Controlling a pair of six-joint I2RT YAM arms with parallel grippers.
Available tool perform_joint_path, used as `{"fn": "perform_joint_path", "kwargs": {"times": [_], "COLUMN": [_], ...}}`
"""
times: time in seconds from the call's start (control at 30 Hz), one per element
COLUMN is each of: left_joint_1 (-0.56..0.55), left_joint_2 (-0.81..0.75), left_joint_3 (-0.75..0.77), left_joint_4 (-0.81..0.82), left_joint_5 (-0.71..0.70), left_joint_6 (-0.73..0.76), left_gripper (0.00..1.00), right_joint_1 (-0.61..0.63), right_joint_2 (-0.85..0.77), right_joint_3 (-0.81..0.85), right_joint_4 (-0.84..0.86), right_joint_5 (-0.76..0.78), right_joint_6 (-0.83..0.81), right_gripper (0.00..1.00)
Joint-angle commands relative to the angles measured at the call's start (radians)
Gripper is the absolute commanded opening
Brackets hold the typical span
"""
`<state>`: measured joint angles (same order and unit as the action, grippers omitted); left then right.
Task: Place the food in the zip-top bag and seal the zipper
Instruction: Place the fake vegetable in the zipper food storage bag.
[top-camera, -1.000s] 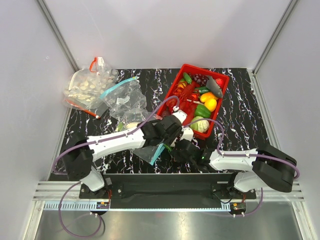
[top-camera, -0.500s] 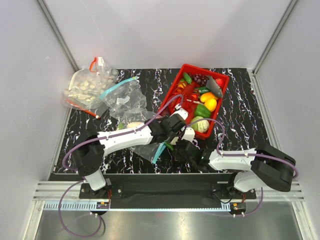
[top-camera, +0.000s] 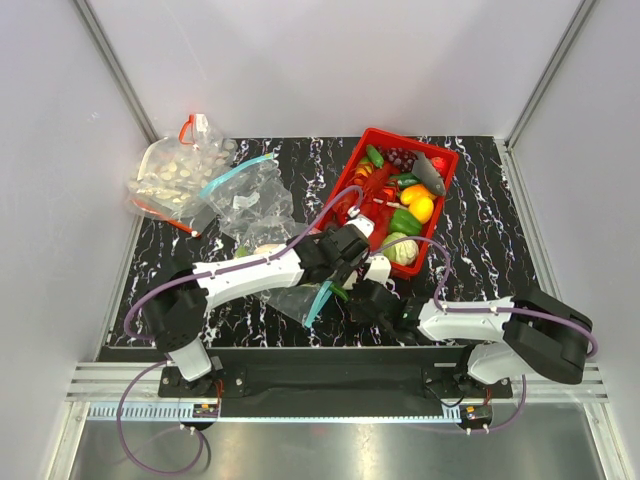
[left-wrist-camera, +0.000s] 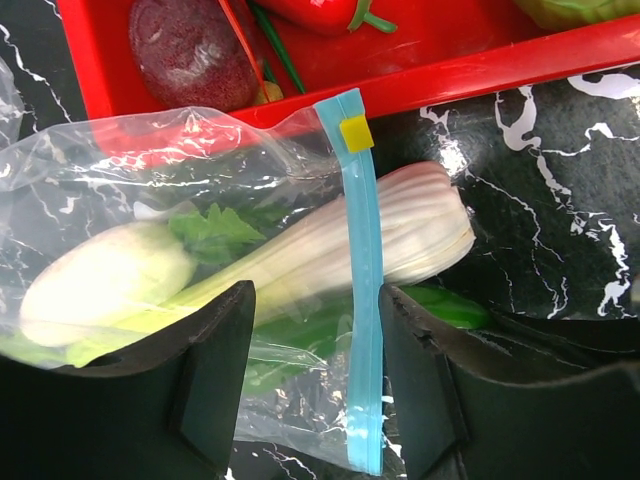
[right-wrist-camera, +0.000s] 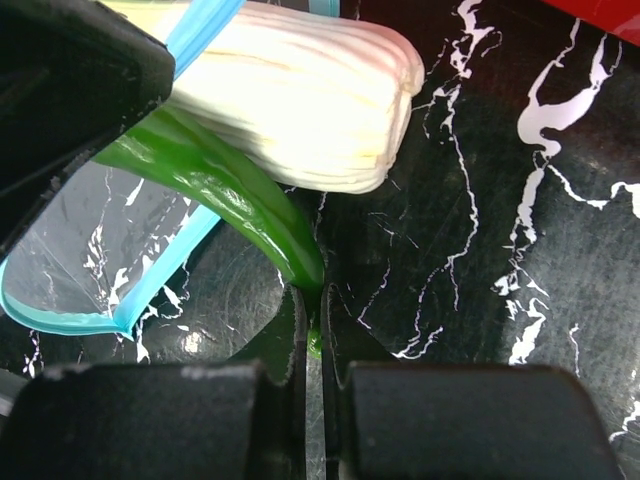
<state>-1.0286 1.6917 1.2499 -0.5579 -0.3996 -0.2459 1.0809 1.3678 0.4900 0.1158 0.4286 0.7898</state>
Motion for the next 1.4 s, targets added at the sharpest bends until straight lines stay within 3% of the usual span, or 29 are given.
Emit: {"fn": "perform_joint_path", "kwargs": {"times": [0.0,0.23,0.43,0.5,0.97,1.17,1.37], "left_joint_1": [-0.041,-0.045,-0.048,-0.057,-0.076,-0.076,-0.076], "left_joint_2": [0.042,-0.099,-0.211,-0.217,0.025,0.069,0.040], "left_joint_3": [-0.012,-0.040,-0.072,-0.073,0.046,0.077,0.054], "left_joint_4": [0.004,0.001,-0.005,-0.002,-0.050,-0.063,-0.040], "left_joint_5": [0.111,0.070,0.071,0.108,0.035,0.051,0.169], "left_joint_6": [0.019,0.002,-0.006,0.011,0.030,0.031,0.019], "left_gripper": [0.59,0.61,0.69,0.78,0.74,0.72,0.76], "right_joint_1": [0.019,0.019,0.020,0.019,0.017,0.017,0.019], "right_joint_2": [-0.050,-0.081,-0.137,-0.148,-0.079,-0.085,-0.081], "right_joint_3": [0.096,0.068,0.100,0.122,0.170,0.182,0.186], "right_joint_4": [0.081,0.114,0.027,-0.007,0.034,0.028,0.053], "right_joint_5": [0.068,0.039,0.032,0.035,0.084,0.094,0.101], "right_joint_6": [-0.129,-0.164,-0.212,-0.221,-0.271,-0.293,-0.316], "right_gripper": [0.00,0.00,0.00,0.00,0.00,0.00,0.00]}}
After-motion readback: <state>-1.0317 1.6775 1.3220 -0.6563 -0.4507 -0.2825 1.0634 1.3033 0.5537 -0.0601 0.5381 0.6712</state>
